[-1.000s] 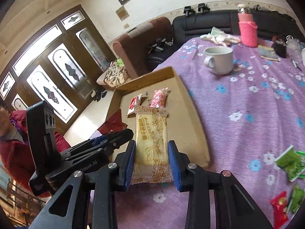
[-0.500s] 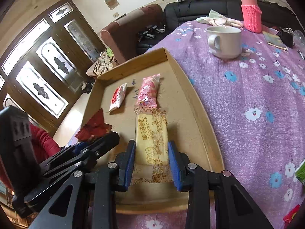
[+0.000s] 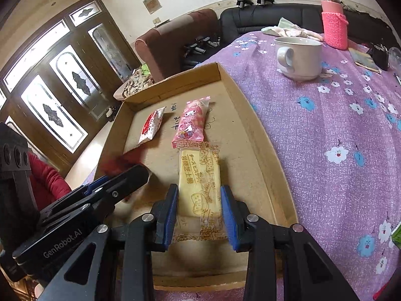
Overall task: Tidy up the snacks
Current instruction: 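Carry the biscuit pack and chip bag into the box tray and release both, then move both grippers back to the snack pile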
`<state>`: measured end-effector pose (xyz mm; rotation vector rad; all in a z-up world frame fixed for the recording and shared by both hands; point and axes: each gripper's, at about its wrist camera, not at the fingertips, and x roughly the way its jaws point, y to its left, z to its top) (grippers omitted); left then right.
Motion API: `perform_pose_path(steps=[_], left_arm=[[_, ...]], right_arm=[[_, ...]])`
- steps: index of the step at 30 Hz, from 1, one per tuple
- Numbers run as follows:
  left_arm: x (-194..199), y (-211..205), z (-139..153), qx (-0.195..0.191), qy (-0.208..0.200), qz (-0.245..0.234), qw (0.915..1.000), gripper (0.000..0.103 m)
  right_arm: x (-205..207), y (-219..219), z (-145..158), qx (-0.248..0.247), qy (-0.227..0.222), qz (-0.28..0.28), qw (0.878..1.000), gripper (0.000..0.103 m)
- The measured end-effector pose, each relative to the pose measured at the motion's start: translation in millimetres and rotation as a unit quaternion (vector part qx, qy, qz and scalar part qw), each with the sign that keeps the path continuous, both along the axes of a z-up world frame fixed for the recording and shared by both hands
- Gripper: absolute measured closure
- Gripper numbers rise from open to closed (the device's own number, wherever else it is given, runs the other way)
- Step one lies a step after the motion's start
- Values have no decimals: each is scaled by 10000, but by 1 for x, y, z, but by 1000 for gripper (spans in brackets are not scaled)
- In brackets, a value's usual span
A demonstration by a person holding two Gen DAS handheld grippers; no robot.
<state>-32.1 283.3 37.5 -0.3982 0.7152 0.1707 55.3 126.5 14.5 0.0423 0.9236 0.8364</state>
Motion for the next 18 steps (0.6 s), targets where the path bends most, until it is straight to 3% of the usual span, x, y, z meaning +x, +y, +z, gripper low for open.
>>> perform_pose_path(steps=[7,11,18], left_arm=[[1,1,1,-40,-41,9,10000,60],[-2,10,1,-337,-157,61,9993,43],[-6,1,6,-134,-285,26,9995,43]], right_arm=[[-3,-2,1,19,-25,10,10000,65],[-3,-5,3,88,13,-11,10000,64],[-5,-16,16,252,-50,-128,9996,64]])
